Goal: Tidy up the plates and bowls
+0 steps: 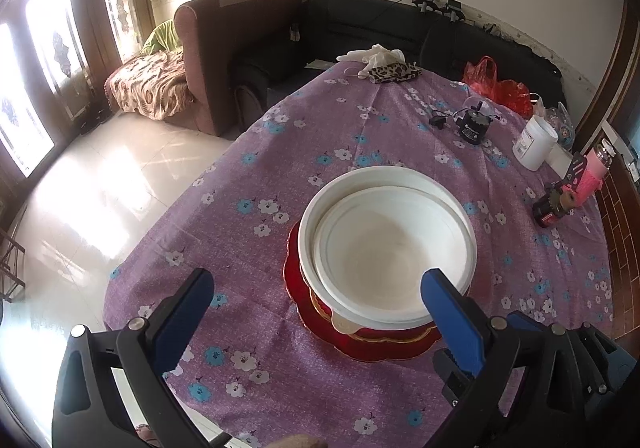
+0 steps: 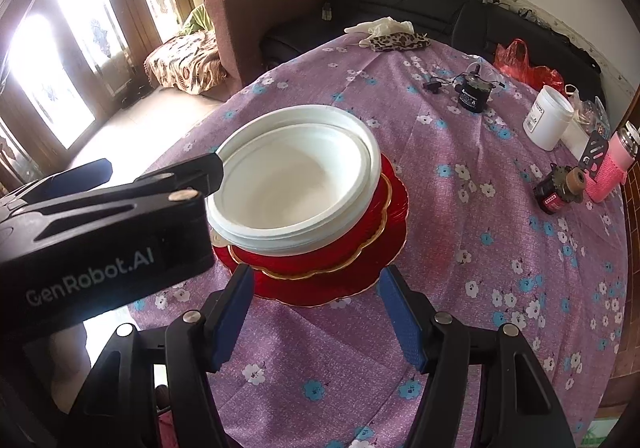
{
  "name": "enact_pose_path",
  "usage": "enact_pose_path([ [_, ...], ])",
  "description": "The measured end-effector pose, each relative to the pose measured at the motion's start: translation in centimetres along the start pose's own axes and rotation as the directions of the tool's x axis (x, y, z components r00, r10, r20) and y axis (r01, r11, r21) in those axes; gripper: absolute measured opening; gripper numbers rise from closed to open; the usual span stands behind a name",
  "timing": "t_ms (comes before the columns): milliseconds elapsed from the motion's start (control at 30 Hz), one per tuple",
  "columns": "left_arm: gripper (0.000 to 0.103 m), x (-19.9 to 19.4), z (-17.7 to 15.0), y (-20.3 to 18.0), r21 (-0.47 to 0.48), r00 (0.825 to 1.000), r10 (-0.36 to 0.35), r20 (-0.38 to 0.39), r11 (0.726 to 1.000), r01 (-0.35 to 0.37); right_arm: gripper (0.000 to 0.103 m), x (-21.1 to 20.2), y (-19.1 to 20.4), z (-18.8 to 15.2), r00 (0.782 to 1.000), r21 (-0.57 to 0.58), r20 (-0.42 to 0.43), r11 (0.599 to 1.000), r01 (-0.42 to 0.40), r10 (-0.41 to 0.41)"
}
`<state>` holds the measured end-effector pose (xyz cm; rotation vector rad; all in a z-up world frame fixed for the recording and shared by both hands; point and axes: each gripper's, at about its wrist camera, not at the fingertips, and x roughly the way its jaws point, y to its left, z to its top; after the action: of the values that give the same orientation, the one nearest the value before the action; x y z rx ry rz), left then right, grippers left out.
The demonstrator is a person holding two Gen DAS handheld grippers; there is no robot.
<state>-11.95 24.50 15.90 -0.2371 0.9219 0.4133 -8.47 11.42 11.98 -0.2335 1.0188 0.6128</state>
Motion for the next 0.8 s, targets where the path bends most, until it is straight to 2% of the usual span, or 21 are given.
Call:
enact_pose_path([
  [800, 0.103, 0.94, -0.34, 0.23, 0.006, 0.999, -0.008, -0.046, 1.000, 0.008, 0.069, 0.41, 0.20, -0.15, 1.000, 0.019, -0.020, 1.000, 0.005, -0.005],
])
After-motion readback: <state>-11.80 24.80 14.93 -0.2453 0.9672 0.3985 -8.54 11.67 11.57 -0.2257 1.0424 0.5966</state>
